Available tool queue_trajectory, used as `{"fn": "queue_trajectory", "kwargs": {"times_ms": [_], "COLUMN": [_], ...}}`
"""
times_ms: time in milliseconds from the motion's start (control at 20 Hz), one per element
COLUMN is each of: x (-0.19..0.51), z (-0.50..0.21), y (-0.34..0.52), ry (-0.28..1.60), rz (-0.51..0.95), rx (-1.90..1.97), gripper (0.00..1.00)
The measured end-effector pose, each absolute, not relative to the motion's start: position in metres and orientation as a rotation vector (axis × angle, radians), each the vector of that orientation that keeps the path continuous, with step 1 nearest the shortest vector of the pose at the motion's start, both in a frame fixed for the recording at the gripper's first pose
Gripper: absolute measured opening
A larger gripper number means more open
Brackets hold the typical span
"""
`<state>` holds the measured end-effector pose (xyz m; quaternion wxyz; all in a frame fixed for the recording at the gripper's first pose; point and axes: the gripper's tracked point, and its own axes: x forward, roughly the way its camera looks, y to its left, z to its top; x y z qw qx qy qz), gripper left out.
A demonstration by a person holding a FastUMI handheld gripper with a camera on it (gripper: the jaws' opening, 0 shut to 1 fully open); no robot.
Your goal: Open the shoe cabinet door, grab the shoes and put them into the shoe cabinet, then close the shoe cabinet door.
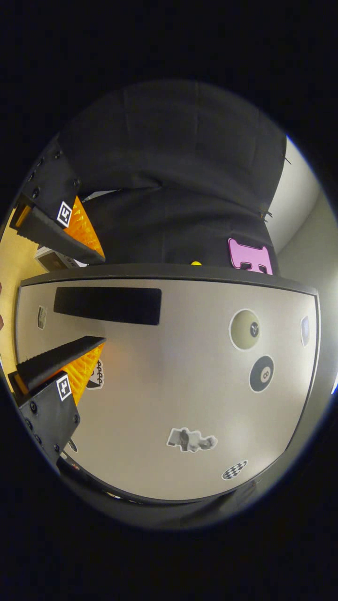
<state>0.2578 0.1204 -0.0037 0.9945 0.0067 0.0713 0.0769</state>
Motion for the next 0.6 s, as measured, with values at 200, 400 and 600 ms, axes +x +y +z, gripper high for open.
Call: {"fn": "queue_trajectory", "kwargs": {"times_ms": [200, 400, 600], "x": [0.265, 0.266, 0.267], "z": [-0.010, 0.002, 0.003], "y": [0.117, 0.116, 0.114], "ry": [0.158, 0.141, 0.159], "rz": [0.094, 0.043, 0.009], "rx": [0.005, 0.046, 0.046], "gripper": [0.76, 0.48, 0.38]}}
